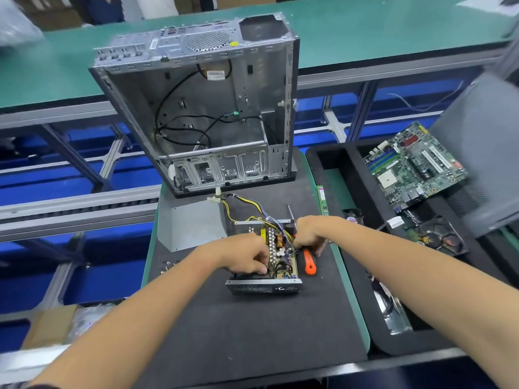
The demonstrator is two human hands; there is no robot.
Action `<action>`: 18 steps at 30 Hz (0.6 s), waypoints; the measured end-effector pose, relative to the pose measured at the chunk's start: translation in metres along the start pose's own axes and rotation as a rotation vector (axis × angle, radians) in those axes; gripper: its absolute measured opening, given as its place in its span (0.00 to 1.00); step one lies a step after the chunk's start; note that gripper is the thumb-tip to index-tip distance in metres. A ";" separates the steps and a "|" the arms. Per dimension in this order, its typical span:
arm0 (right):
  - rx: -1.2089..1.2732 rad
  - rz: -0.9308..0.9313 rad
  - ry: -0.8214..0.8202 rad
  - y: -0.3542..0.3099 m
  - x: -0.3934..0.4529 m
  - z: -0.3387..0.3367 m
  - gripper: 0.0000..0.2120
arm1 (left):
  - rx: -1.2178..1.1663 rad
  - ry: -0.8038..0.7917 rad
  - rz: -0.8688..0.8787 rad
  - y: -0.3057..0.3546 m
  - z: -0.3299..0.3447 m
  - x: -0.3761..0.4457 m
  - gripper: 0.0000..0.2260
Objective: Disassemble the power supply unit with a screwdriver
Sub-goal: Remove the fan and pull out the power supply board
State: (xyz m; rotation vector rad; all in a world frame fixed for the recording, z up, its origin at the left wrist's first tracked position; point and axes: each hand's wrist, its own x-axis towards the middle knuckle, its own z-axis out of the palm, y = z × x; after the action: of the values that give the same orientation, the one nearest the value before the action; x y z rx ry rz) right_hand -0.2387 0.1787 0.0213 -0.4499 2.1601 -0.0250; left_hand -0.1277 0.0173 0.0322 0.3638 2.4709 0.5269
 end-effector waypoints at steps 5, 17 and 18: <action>-0.129 0.040 -0.056 0.003 -0.008 -0.002 0.11 | -0.099 0.075 0.022 -0.002 0.000 -0.004 0.06; -0.013 -0.099 -0.268 -0.009 -0.024 0.009 0.08 | -0.415 0.224 0.062 -0.003 -0.026 -0.006 0.07; -0.002 -0.097 -0.270 -0.010 -0.024 0.012 0.09 | -0.456 0.232 0.071 -0.003 -0.028 -0.006 0.07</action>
State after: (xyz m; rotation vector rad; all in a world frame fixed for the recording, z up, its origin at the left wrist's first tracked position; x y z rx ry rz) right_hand -0.2132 0.1785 0.0344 -0.5271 1.8729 -0.0153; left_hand -0.1398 0.0045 0.0543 0.2139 2.4610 1.1907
